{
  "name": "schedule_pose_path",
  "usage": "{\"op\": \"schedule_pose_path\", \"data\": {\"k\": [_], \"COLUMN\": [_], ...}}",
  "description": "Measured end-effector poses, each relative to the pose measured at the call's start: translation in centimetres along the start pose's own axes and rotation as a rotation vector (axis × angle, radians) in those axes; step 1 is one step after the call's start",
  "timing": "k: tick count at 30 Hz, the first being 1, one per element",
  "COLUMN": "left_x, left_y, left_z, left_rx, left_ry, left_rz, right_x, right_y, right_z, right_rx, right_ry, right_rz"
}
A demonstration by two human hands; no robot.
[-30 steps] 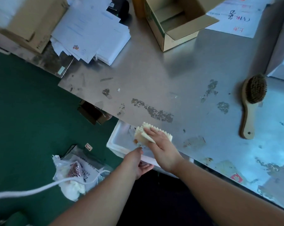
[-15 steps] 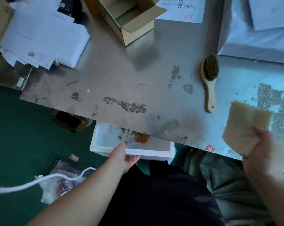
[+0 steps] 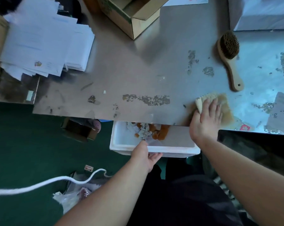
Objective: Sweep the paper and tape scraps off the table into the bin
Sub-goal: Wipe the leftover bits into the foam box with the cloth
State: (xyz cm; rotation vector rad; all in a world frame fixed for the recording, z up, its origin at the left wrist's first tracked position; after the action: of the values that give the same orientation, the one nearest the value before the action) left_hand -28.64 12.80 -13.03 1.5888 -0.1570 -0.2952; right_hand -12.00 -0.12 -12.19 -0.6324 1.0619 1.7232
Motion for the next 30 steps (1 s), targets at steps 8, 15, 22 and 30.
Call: {"op": "schedule_pose_path", "data": {"k": [8, 15, 22, 30], "left_x": [-2.6, -4.4, -5.9, -9.6], "left_y": [-0.6, -1.1, -1.5, -2.1], "left_z": [-1.7, -2.4, -2.5, 0.1], "left_rx": [-0.031, -0.062, -0.005, -0.018], "left_ry": [-0.071, -0.077, -0.179, -0.15], "left_rz": [0.022, 0.034, 0.099, 0.034], "right_x": [6.2, 8.6, 9.2, 8.6], "right_y": [2.2, 6.3, 10.1, 12.9], "right_z": [7.7, 9.1, 10.4, 8.6], "right_rx": [-0.45, -0.629, -0.608, -0.135], "right_ry": [0.071, 0.12, -0.062, -0.25], "right_rz": [0.205, 0.381, 0.588, 0.644]}}
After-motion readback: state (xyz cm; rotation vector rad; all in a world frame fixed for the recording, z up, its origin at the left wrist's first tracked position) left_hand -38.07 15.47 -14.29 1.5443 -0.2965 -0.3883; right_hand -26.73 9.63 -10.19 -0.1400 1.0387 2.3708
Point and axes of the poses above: each hand's wrist, its own y-axis away from the middle knuckle, its own x-axis out of the palm, z = x × y, the point moved 1 cm from there along -y, towards the middle knuckle, and after that the axes turned 6 degrees about -y, right-handed, at the moved point
